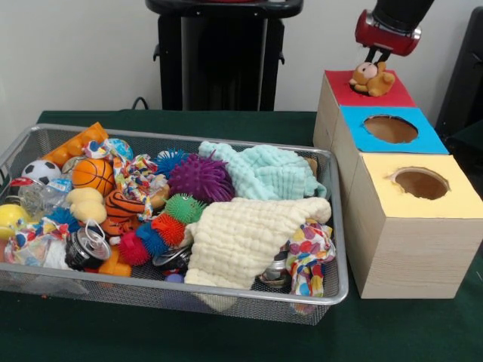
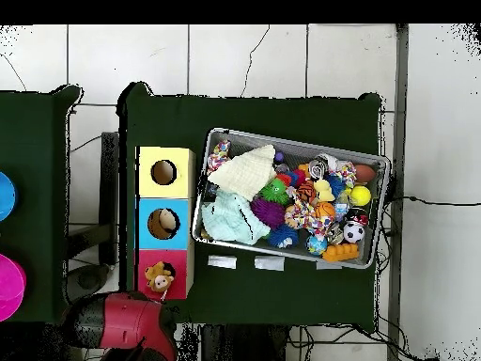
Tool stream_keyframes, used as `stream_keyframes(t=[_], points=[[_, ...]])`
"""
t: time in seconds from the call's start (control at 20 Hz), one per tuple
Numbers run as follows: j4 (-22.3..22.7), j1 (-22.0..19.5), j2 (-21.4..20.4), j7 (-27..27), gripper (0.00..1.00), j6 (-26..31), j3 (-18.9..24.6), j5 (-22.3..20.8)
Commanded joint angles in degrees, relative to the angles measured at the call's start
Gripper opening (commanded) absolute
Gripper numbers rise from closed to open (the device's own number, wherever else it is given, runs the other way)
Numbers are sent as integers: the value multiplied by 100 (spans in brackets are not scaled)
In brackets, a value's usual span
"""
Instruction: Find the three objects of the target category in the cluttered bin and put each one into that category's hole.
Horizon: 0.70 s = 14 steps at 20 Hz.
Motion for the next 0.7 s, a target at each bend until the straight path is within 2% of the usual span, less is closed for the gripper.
stream_keyframes(t=[0.05, 0.45, 0.7], points=[[-1007, -429, 173, 976, 0, -438, 189, -25], [-892, -612, 97, 955, 0, -899, 463, 66], [-1138, -488, 132, 929, 0, -1022, 224, -138]])
